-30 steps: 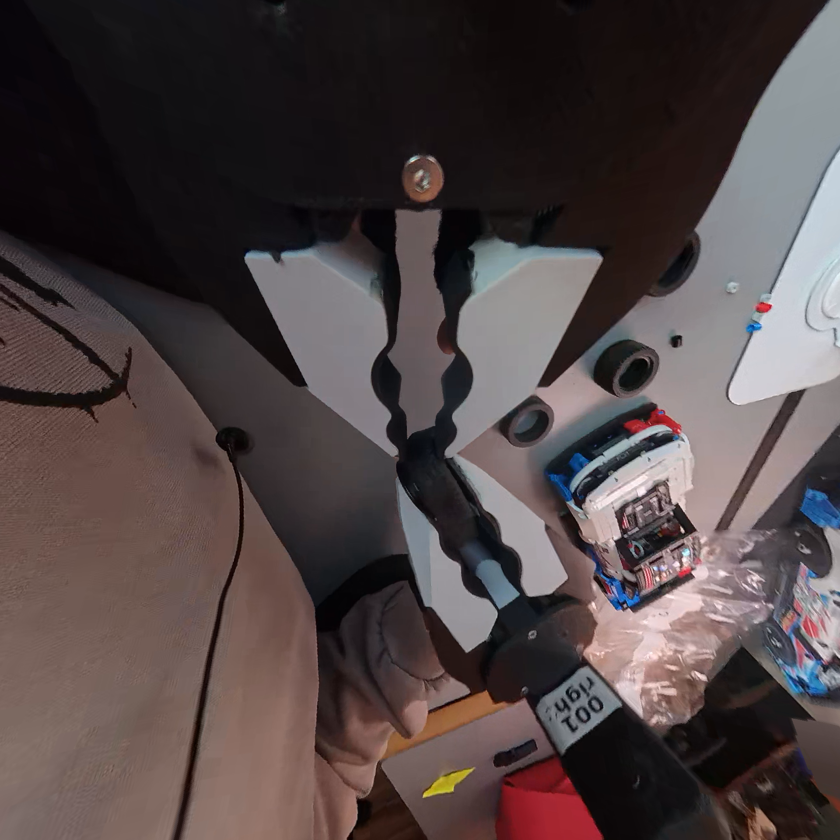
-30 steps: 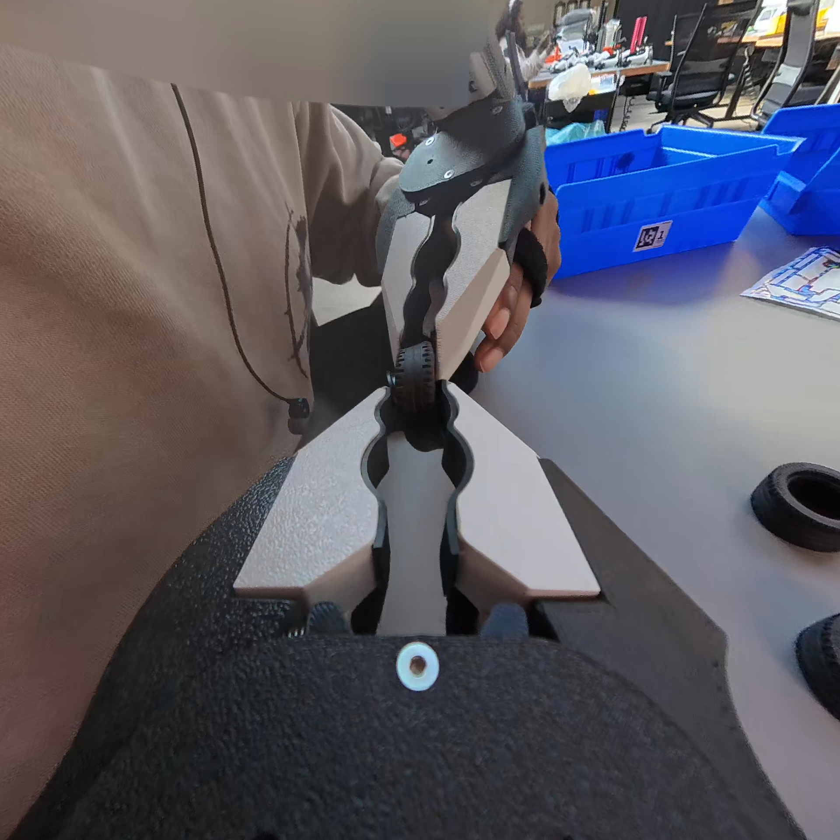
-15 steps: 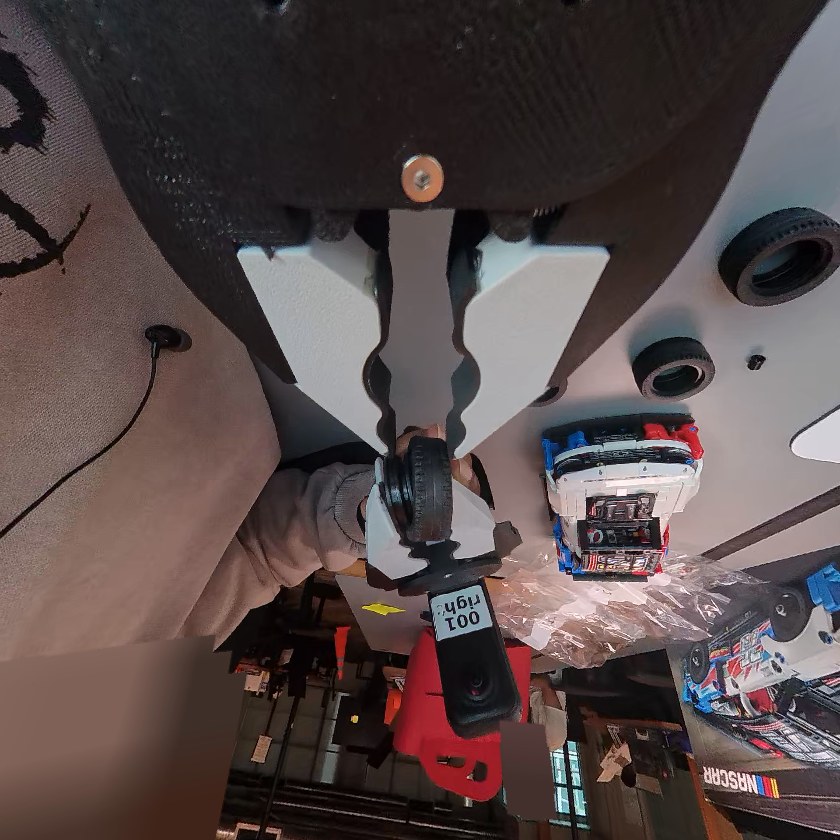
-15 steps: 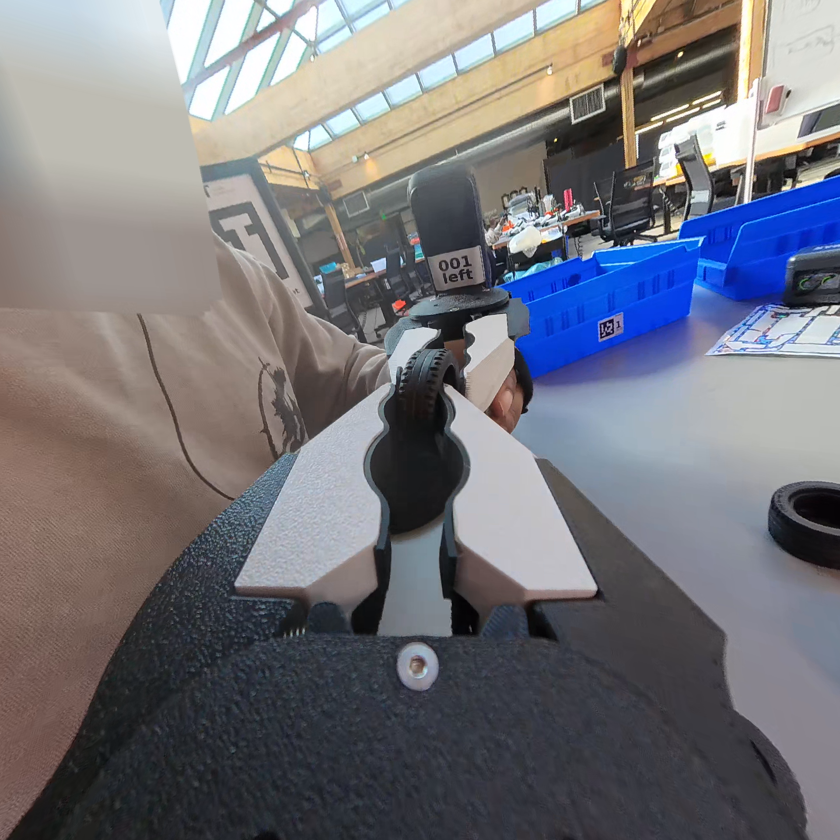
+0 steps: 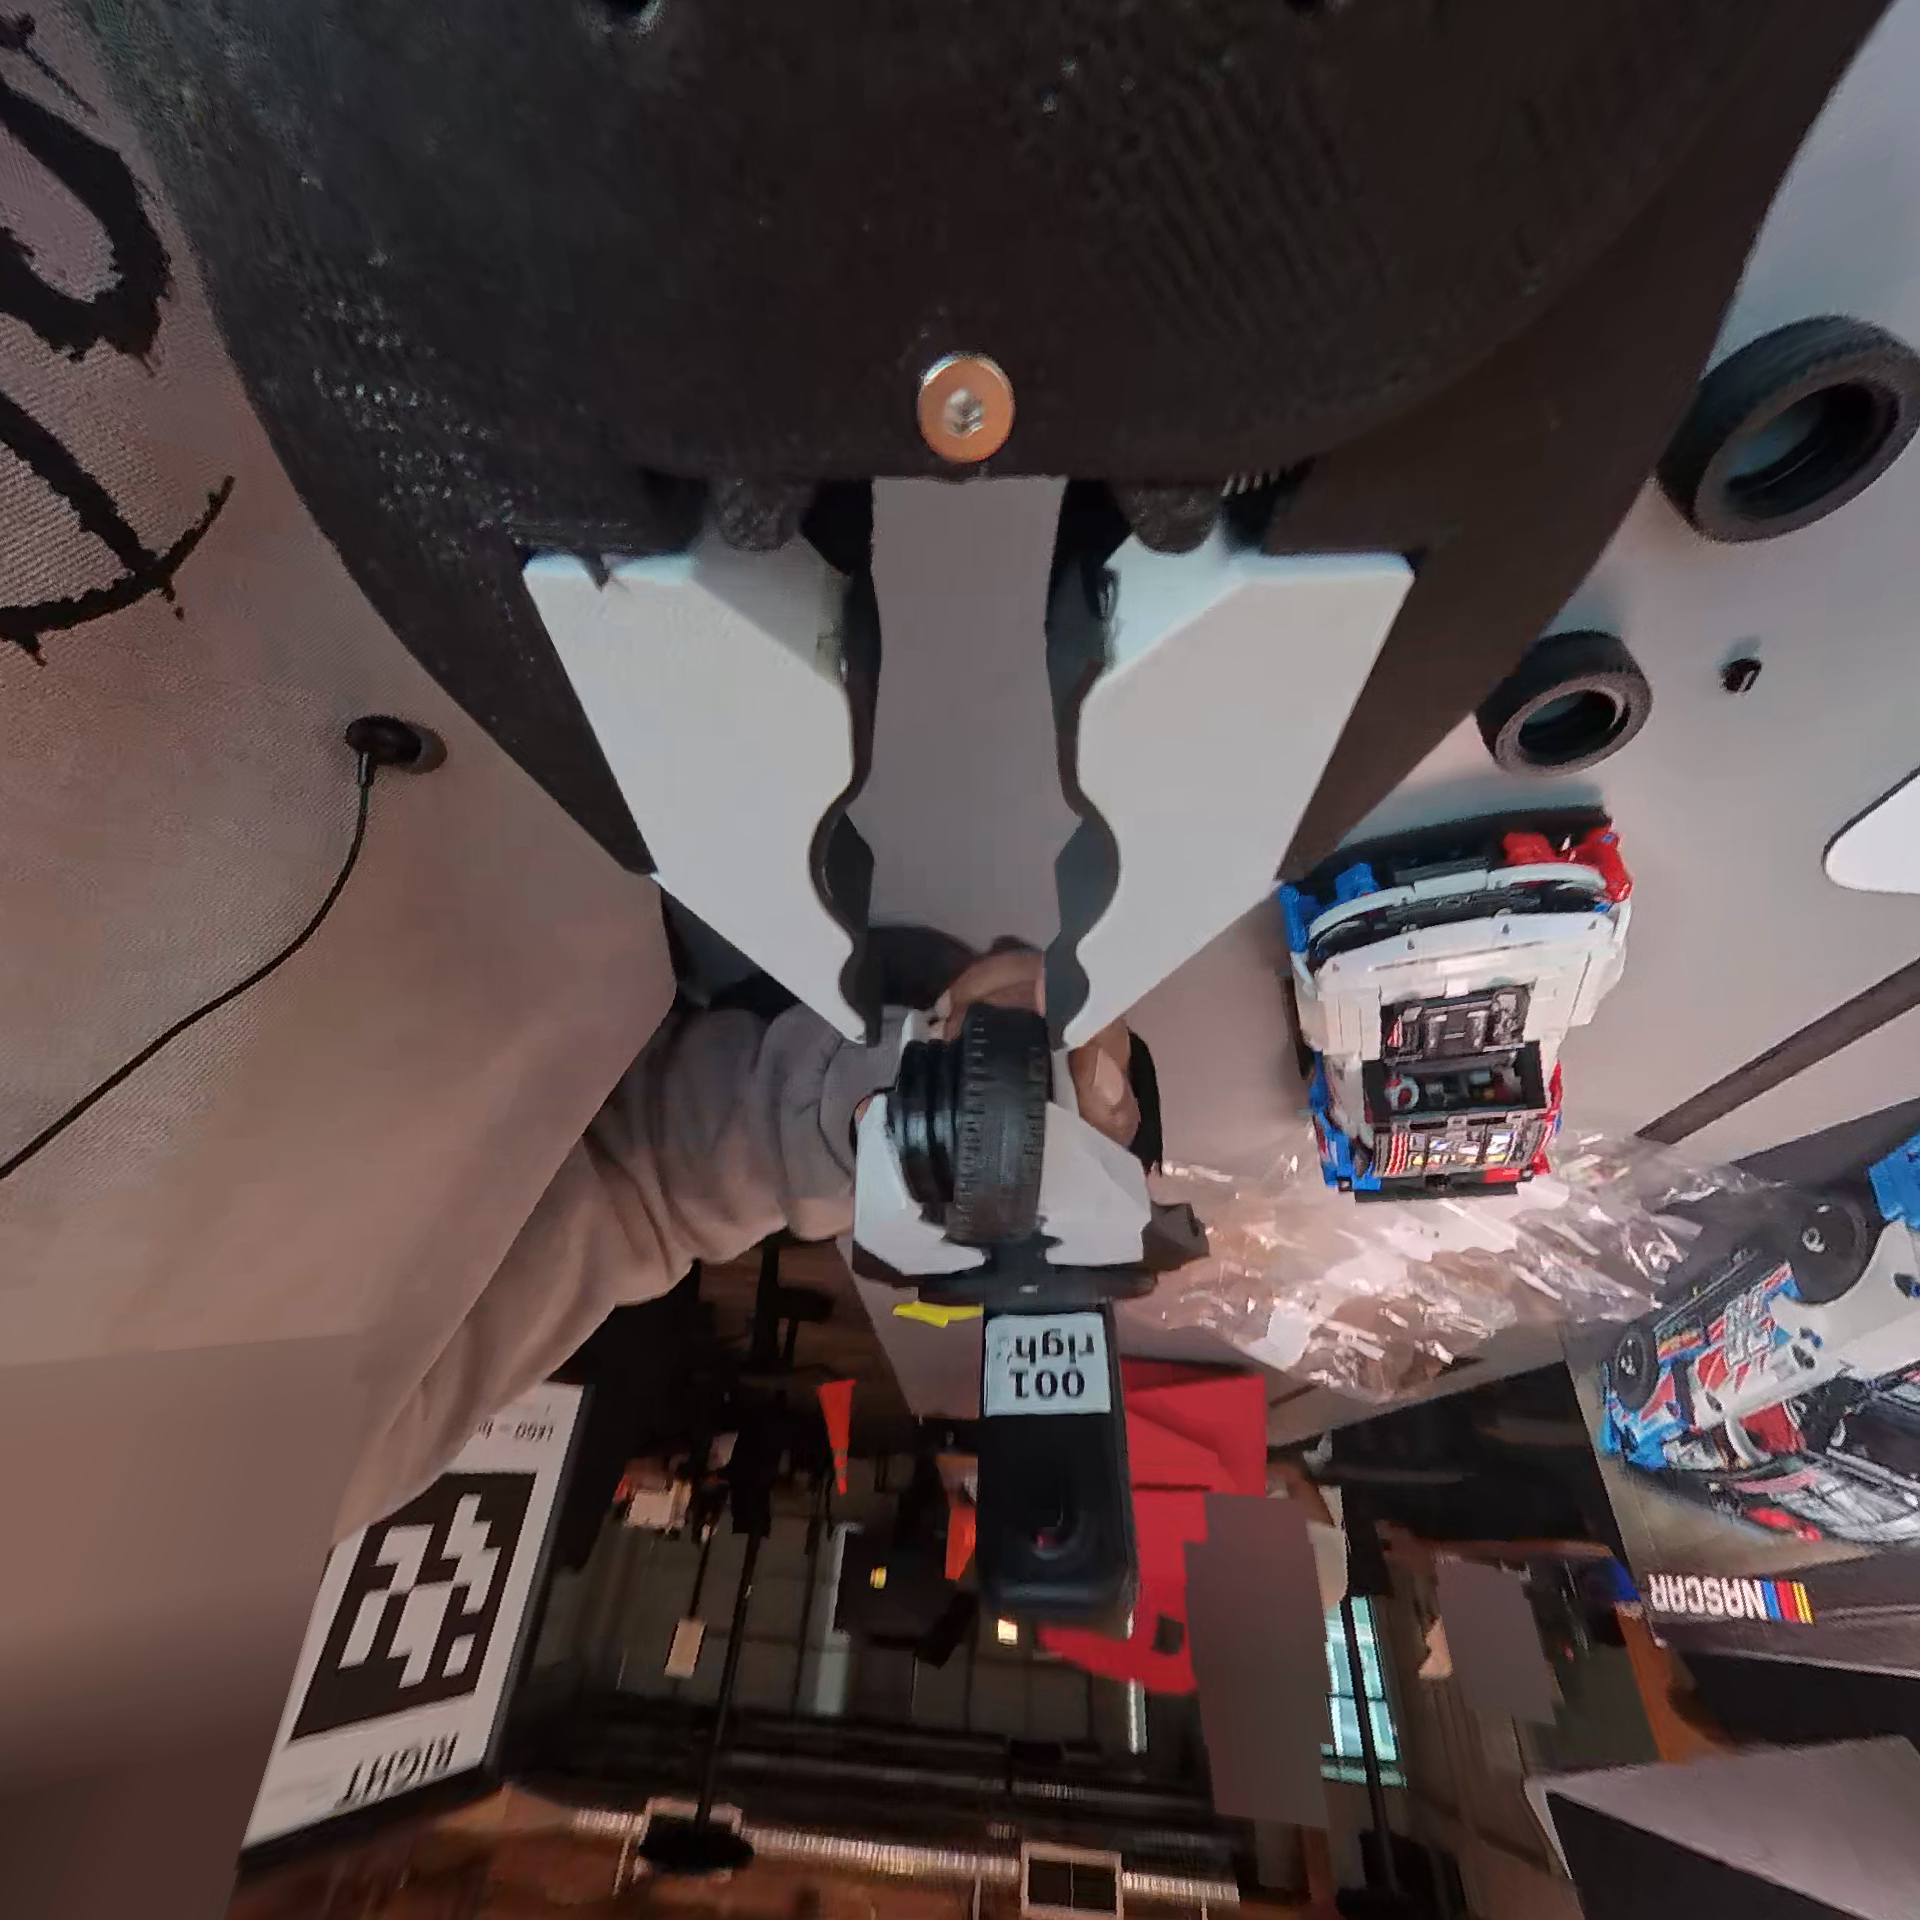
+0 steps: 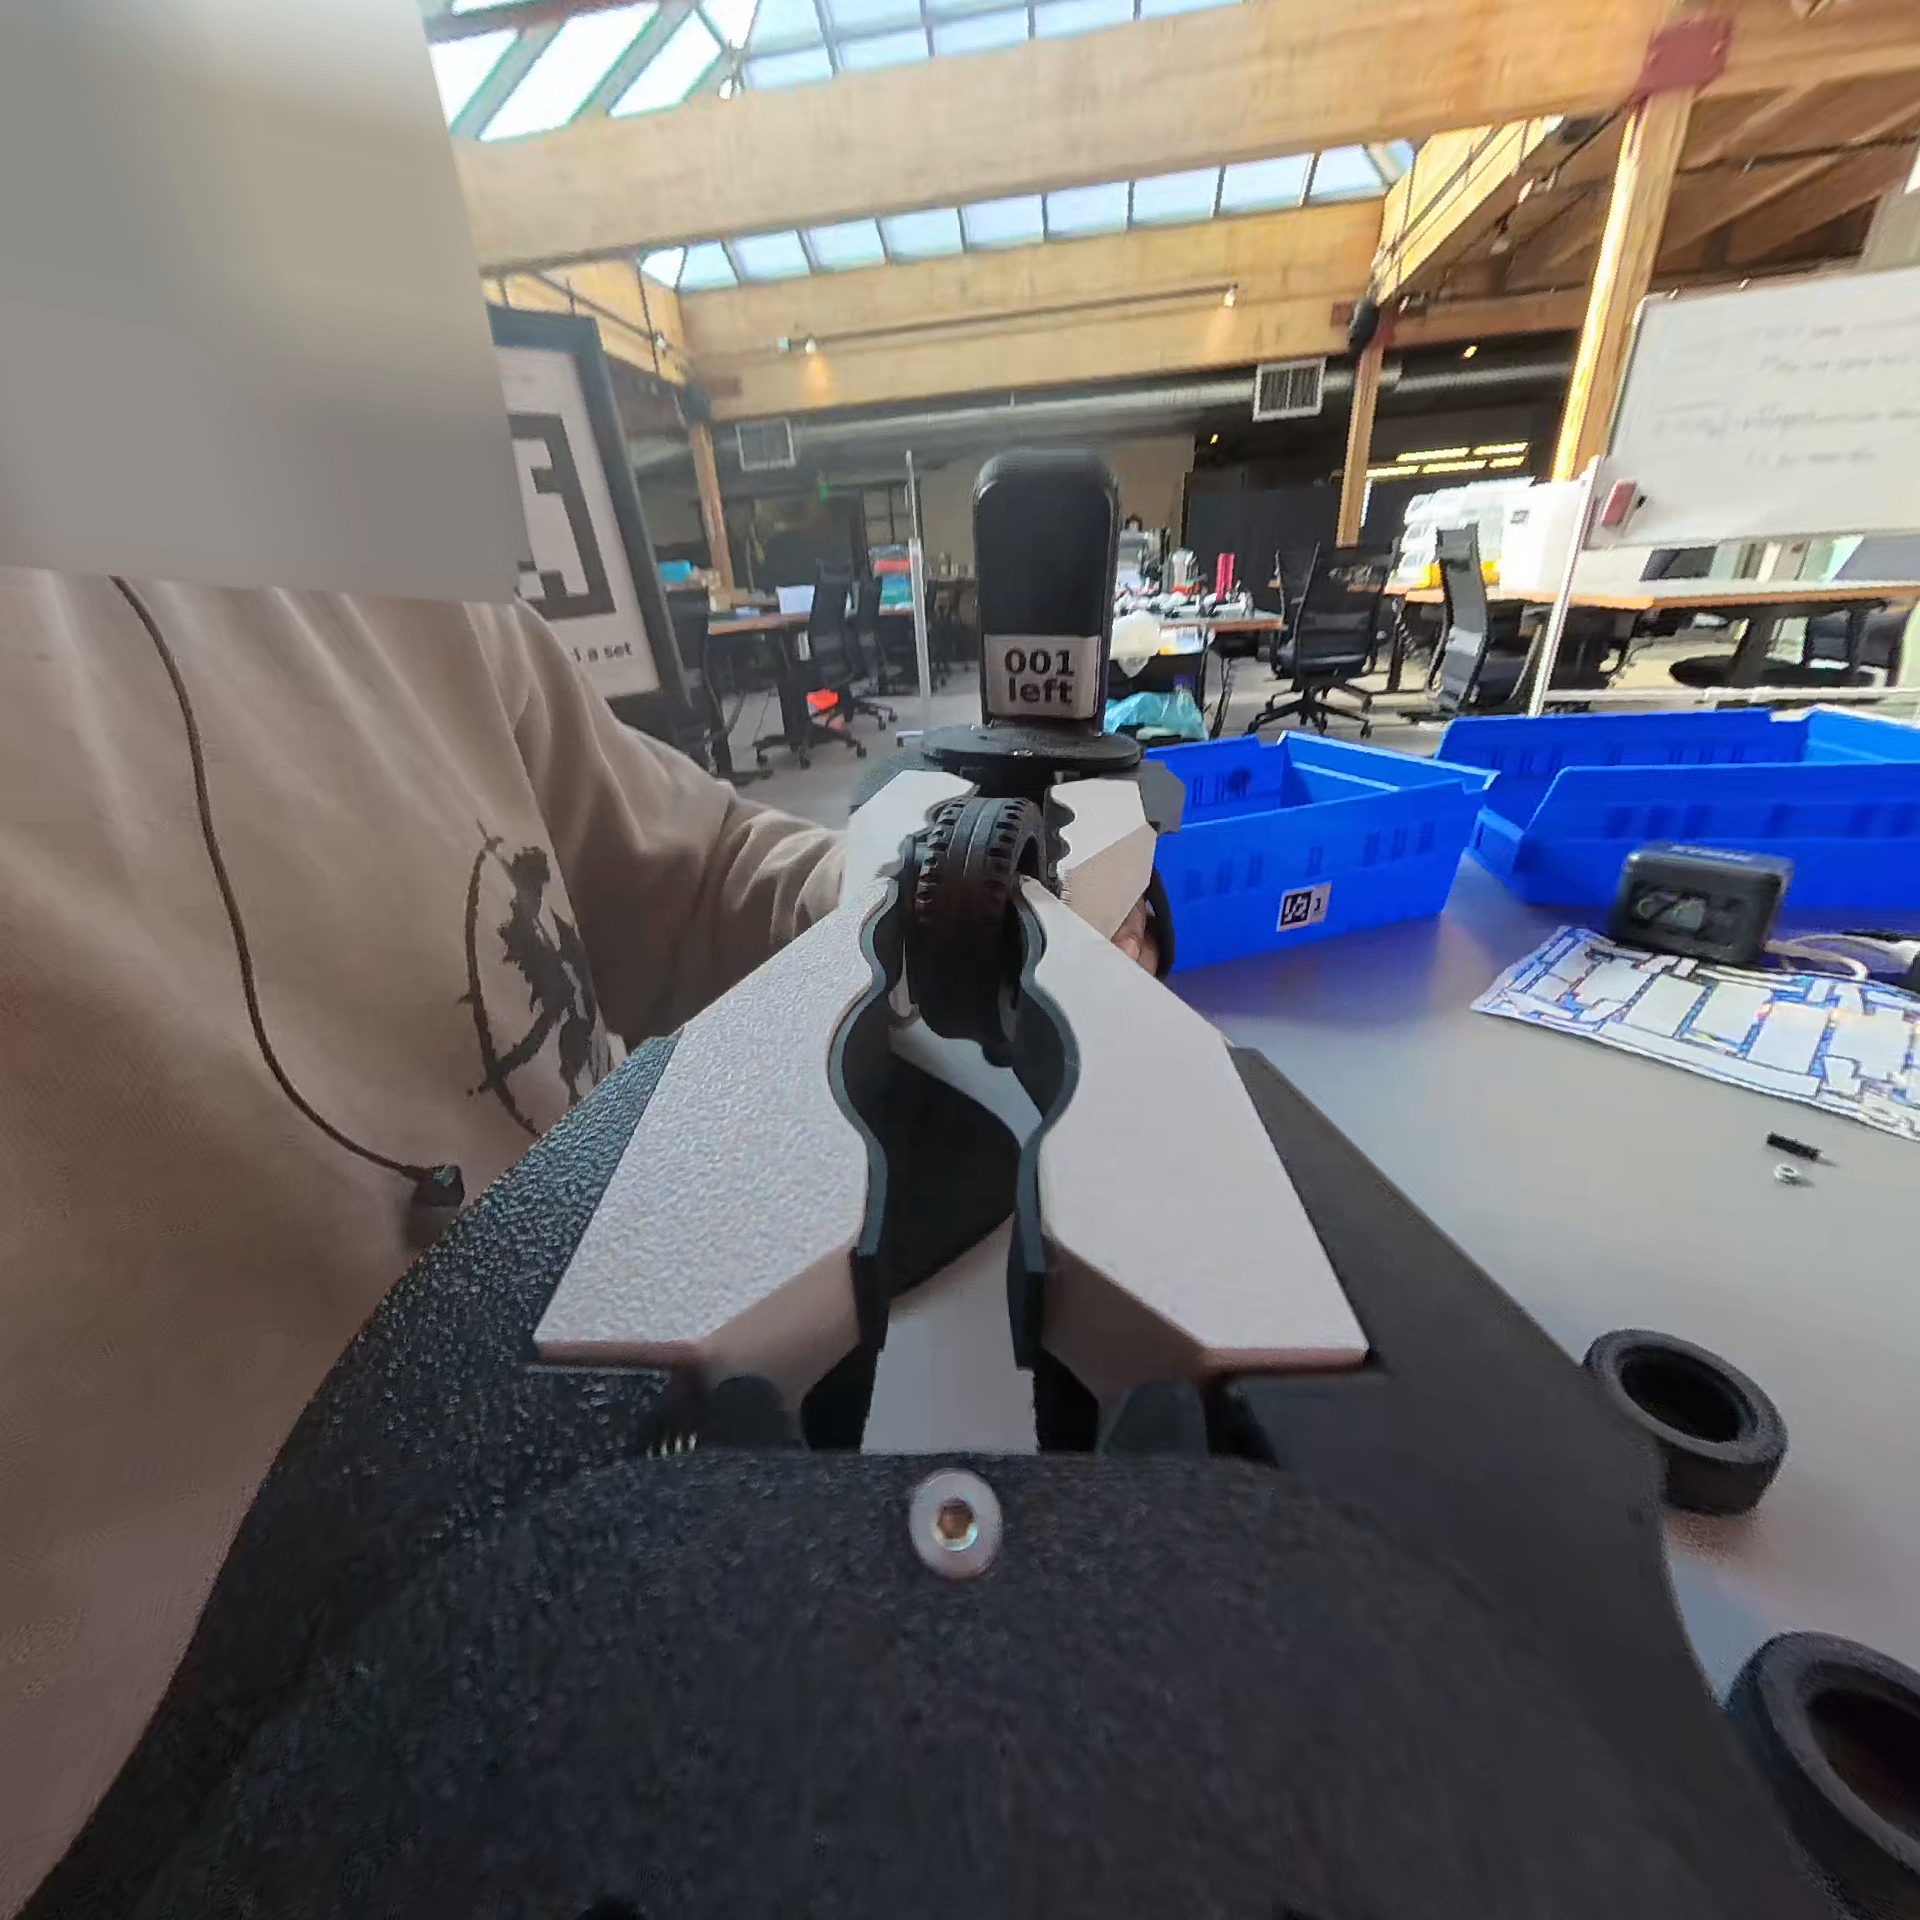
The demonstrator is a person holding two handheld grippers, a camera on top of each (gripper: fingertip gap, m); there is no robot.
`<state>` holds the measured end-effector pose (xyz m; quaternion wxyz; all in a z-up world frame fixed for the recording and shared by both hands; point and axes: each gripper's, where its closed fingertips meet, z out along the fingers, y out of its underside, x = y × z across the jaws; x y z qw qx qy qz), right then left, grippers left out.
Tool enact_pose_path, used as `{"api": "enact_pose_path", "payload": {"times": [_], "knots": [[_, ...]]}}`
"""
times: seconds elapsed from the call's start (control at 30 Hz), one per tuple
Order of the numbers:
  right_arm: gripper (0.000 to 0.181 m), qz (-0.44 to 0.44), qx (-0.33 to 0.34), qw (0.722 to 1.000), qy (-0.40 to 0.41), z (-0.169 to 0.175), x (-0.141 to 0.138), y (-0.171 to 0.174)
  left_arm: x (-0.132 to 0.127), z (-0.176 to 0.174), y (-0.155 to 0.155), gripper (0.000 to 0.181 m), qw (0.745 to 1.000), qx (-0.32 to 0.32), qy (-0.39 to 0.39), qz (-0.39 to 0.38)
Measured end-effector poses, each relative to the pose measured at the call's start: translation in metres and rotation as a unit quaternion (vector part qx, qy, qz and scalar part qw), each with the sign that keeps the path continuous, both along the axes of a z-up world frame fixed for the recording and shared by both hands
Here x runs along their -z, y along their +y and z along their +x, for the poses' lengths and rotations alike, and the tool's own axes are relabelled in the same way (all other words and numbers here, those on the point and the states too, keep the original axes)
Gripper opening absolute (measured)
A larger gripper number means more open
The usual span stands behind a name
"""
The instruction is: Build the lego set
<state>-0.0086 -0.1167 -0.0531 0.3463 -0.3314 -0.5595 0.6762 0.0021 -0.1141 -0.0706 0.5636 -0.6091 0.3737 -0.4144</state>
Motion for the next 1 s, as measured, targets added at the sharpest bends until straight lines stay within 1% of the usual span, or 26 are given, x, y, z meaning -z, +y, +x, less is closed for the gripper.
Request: {"api": "enact_pose_path", "payload": {"times": [0.03, 0.07, 0.1, 0.13, 0.23, 0.27, 0.33, 0.4, 0.47, 0.53, 0.57, 0.63, 0.73, 0.8, 0.87, 0.93, 1.0], "knots": [[0.015, -0.009, 0.007, 1.0, 0.012, 0.0, -0.003, 0.003, -0.006, 0.001, 0.0, 0.039, 1.0, -0.001, -0.023, -0.002], [0.015, -0.022, 0.011, 0.999, 0.024, 0.001, -0.007, 0.006, -0.009, 0.002, 0.003, 0.042, 0.999, -0.009, -0.04, -0.002], [0.015, -0.037, 0.009, 0.999, 0.031, 0.001, -0.009, 0.007, -0.012, 0.001, 0.008, 0.038, 0.998, -0.026, -0.049, 0.003], [0.015, -0.048, 0.005, 0.998, 0.032, 0.001, -0.009, 0.007, -0.014, 0.001, 0.013, 0.028, 0.998, -0.041, -0.056, 0.012], [0.015, -0.075, -0.01, 0.996, 0.038, 0.004, -0.01, 0.007, -0.019, 0.003, 0.015, 0.026, 0.997, -0.024, -0.068, 0.009], [0.014, -0.075, -0.011, 0.997, 0.032, 0.004, -0.008, 0.007, -0.018, 0.003, 0.015, 0.026, 0.998, -0.017, -0.061, 0.005], [0.015, -0.043, 0.0, 0.999, 0.001, 0.002, 0.002, 0.01, -0.008, 0.001, 0.018, 0.026, 1.0, -0.009, -0.025, -0.009], [0.017, 0.029, 0.006, 0.999, -0.038, 0.003, 0.015, 0.013, 0.004, 0.0, 0.018, 0.026, 1.0, 0.004, 0.025, -0.015], [0.025, 0.108, 0.017, 0.991, -0.083, 0.003, 0.025, 0.019, 0.019, -0.001, 0.019, 0.026, 0.995, 0.021, 0.091, -0.033], [0.029, 0.153, 0.006, 0.98, -0.128, 0.003, 0.034, 0.019, 0.032, 0.0, 0.02, 0.026, 0.988, 0.034, 0.146, -0.042], [0.029, 0.175, 0.0, 0.971, -0.161, 0.002, 0.044, 0.02, 0.038, 0.001, 0.022, 0.026, 0.984, 0.039, 0.168, -0.048], [0.027, 0.207, 0.005, 0.958, -0.198, 0.0, 0.056, 0.026, 0.05, 0.0, 0.027, 0.026, 0.974, 0.04, 0.214, -0.057], [0.025, 0.185, 0.008, 0.955, -0.231, -0.003, 0.07, 0.032, 0.063, -0.003, 0.032, 0.026, 0.968, 0.039, 0.232, -0.089], [0.024, 0.157, 0.018, 0.964, -0.215, -0.004, 0.074, 0.036, 0.067, -0.005, 0.036, 0.026, 0.972, 0.03, 0.211, -0.103], [0.022, 0.094, 0.023, 0.978, -0.187, -0.005, 0.073, 0.039, 0.064, -0.006, 0.039, 0.026, 0.982, 0.028, 0.148, -0.111], [0.022, 0.055, 0.033, 0.987, -0.149, -0.006, 0.072, 0.042, 0.062, -0.006, 0.042, 0.026, 0.988, 0.025, 0.086, -0.123], [0.021, 0.019, 0.023, 0.993, -0.113, -0.006, 0.067, 0.038, 0.06, -0.005, 0.042, 0.036, 0.991, 0.03, 0.033, -0.127]]}}
